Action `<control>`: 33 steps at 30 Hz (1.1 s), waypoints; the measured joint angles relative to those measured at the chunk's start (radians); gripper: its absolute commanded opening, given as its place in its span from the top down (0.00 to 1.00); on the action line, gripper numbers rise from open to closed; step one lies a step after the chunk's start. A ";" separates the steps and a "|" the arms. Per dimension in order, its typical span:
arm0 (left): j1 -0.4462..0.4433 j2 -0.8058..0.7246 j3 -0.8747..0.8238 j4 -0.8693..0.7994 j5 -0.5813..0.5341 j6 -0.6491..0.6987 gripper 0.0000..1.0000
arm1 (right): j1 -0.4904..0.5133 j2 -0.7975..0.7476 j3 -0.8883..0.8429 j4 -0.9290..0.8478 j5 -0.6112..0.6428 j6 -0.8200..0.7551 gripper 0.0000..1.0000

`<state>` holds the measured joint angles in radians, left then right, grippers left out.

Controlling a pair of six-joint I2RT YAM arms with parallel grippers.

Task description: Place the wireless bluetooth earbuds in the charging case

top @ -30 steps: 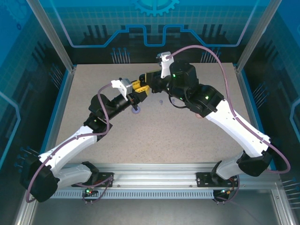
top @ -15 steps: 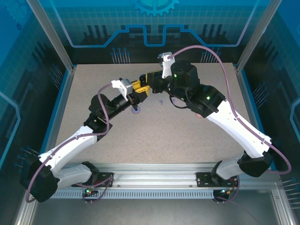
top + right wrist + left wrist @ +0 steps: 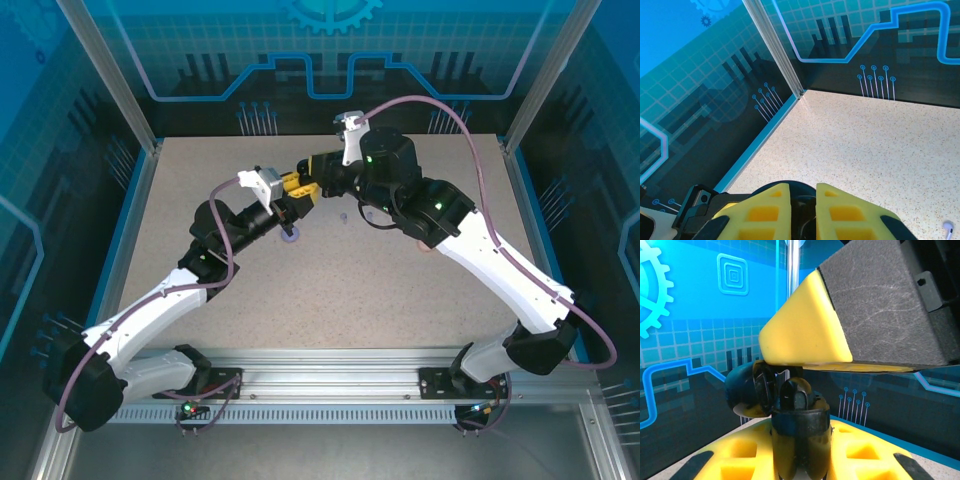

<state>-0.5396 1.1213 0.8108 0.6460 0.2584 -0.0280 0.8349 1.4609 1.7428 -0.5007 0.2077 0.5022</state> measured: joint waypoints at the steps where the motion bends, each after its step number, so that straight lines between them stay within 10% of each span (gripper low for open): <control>1: 0.000 0.000 0.000 0.000 0.000 0.000 1.00 | 0.000 0.000 0.000 0.000 0.000 0.003 0.86; 33: 0.001 0.000 -0.002 0.042 0.076 -0.001 1.00 | 0.002 -0.039 0.001 -0.031 -0.022 0.041 0.87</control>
<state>-0.5388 1.1210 0.8089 0.6884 0.3340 -0.0292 0.8371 1.4223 1.7435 -0.5316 0.1860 0.5430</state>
